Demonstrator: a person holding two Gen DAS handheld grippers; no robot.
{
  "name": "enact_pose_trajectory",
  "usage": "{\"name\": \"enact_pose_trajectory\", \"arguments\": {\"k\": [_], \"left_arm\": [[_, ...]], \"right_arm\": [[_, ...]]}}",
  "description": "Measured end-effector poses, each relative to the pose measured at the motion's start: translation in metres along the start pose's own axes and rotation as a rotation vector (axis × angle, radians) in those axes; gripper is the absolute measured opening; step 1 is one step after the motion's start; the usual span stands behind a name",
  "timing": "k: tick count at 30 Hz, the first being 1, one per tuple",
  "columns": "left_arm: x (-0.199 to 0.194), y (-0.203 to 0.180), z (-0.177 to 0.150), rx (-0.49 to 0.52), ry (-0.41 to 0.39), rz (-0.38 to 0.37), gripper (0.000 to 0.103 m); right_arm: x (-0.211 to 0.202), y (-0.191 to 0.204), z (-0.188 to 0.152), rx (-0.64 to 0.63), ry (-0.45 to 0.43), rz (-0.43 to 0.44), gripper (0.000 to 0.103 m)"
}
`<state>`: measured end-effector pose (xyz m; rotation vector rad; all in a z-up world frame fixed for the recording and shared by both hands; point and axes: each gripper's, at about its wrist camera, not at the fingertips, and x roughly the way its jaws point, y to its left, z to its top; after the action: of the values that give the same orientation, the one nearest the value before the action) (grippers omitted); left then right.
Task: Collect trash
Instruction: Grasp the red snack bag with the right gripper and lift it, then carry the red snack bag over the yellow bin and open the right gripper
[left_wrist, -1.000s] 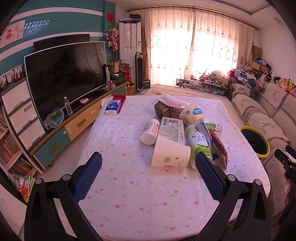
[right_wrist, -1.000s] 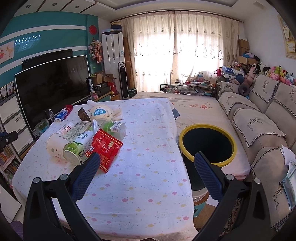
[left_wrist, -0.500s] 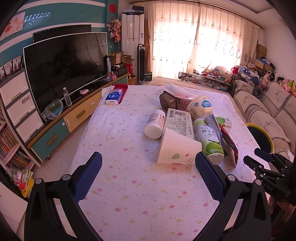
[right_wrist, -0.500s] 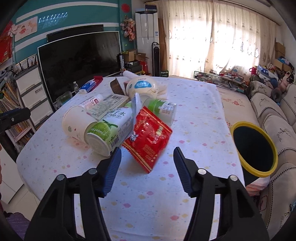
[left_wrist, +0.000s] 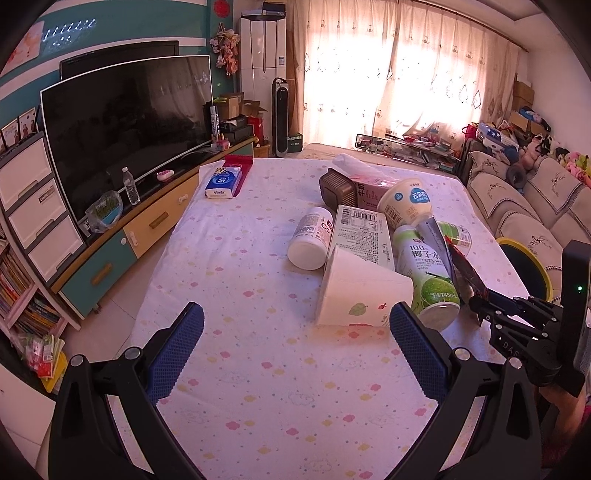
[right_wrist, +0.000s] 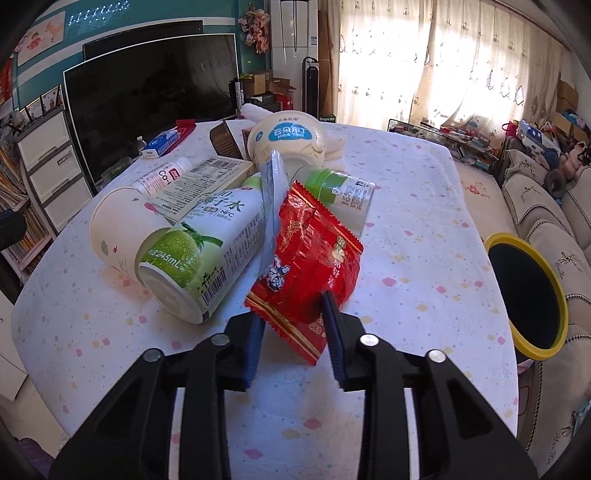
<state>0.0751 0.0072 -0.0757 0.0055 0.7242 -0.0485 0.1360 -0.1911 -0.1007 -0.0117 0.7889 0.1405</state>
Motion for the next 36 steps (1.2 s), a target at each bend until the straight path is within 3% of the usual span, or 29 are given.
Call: {"name": "enact_pose_trajectory", "arguments": {"k": [4, 12, 23, 29, 36], "left_arm": [[0.0, -0.002, -0.001, 0.002, 0.0, -0.005, 0.099], [-0.001, -0.008, -0.001, 0.021, -0.01, -0.02, 0.099], [0.001, -0.024, 0.006, 0.056, -0.03, -0.072, 0.099], [-0.002, -0.038, 0.012, 0.076, -0.046, -0.082, 0.099], [-0.002, -0.053, 0.02, 0.096, -0.051, -0.091, 0.099]], "right_arm": [[-0.011, -0.007, 0.001, 0.016, -0.036, 0.014, 0.002], [-0.046, -0.037, 0.007, 0.102, -0.109, 0.06, 0.002], [-0.059, -0.125, 0.014, 0.227, -0.15, -0.155, 0.002], [-0.033, -0.192, 0.009, 0.288, -0.103, -0.275, 0.002], [0.014, -0.261, -0.004, 0.367, -0.024, -0.325, 0.002]]}}
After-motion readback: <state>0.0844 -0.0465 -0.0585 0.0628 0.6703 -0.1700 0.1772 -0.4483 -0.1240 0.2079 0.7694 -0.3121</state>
